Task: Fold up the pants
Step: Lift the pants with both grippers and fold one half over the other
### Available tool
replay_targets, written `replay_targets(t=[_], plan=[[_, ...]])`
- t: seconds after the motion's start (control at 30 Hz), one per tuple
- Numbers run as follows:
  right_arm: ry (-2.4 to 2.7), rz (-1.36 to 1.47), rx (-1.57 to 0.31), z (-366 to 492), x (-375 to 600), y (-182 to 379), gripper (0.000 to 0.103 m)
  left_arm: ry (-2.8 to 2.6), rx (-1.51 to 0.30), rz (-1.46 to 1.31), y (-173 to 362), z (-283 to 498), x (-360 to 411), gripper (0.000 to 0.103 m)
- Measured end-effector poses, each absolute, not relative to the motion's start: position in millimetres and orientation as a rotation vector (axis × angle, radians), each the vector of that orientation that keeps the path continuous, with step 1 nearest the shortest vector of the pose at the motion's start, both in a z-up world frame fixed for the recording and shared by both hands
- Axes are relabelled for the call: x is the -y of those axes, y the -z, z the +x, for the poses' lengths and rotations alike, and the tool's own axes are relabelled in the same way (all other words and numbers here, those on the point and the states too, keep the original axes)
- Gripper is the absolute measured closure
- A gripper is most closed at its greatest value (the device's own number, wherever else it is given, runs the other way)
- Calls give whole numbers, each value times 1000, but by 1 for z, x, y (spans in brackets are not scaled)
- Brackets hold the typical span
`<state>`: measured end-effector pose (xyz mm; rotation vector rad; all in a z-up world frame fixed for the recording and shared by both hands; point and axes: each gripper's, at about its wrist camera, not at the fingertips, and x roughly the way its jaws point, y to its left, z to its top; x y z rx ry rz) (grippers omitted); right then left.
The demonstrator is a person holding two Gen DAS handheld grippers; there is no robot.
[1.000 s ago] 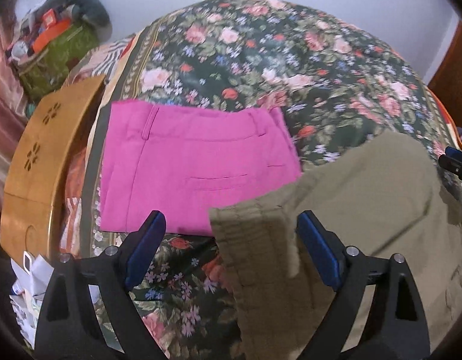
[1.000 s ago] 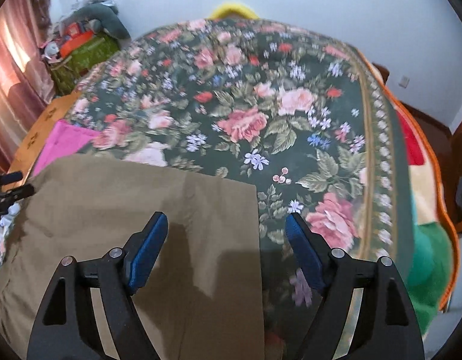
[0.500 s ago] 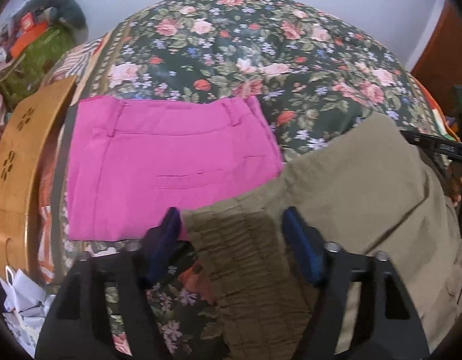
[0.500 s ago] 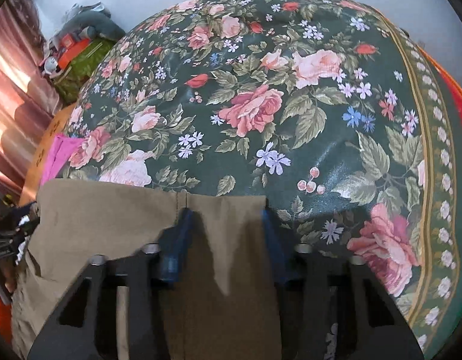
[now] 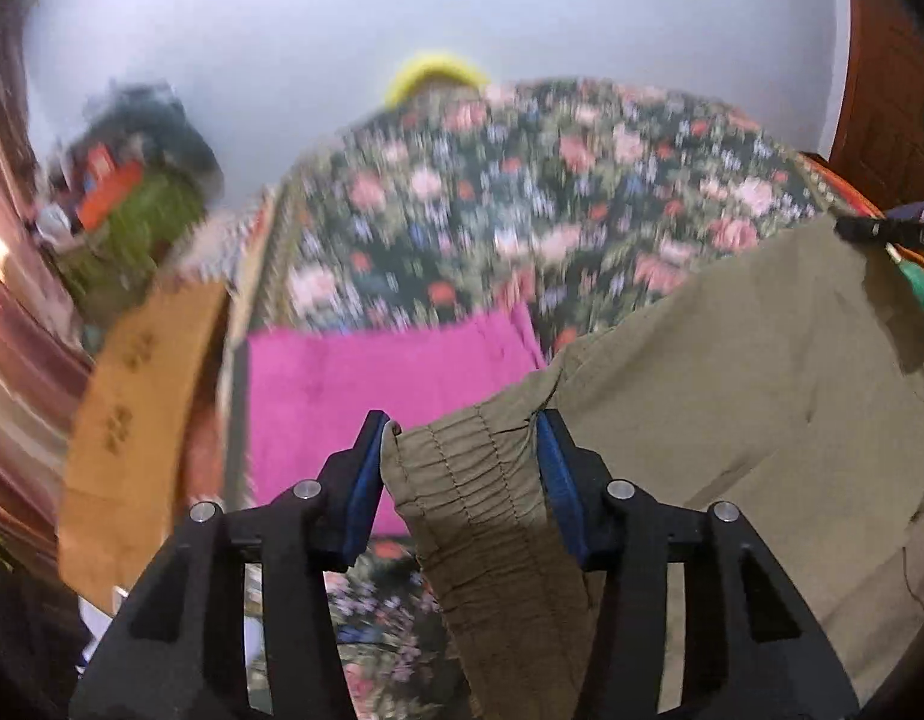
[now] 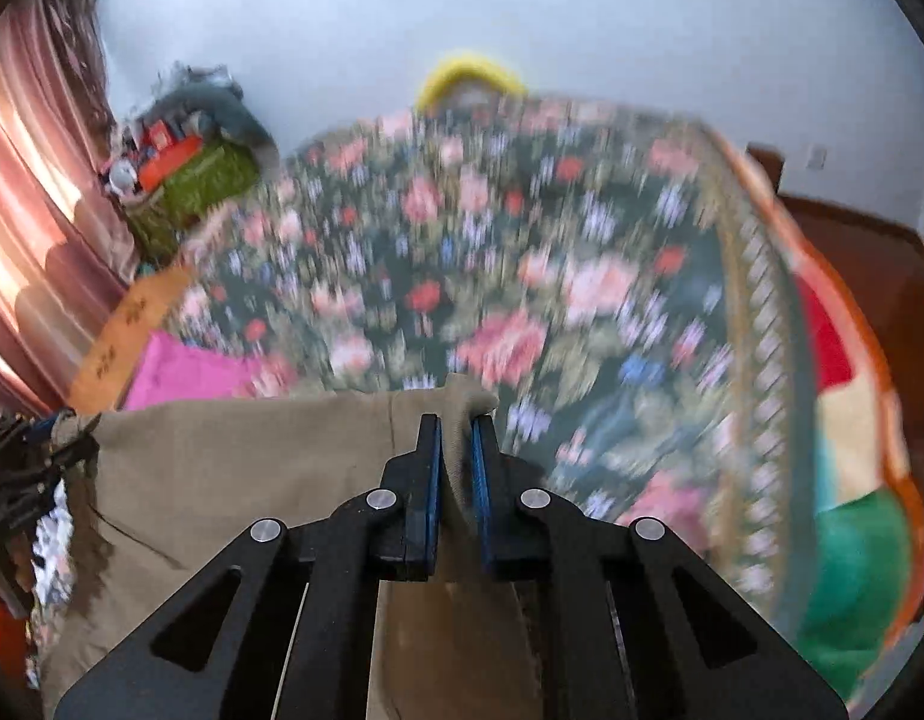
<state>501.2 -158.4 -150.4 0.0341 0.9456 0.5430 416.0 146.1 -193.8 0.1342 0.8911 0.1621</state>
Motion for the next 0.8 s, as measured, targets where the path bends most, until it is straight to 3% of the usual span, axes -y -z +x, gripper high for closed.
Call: replay_targets(t=[0.13,0.33,0.8], plan=[[-542,32,-828,488,164,90,95,-157,-826,99,154,410,-147,54],[-563,-23,-716,435,168,43,95,-145,-794,101,127,390,-139,54],[-549,-90,-642,293,192,37,95,-106,-770,142,120,297,-120,54]])
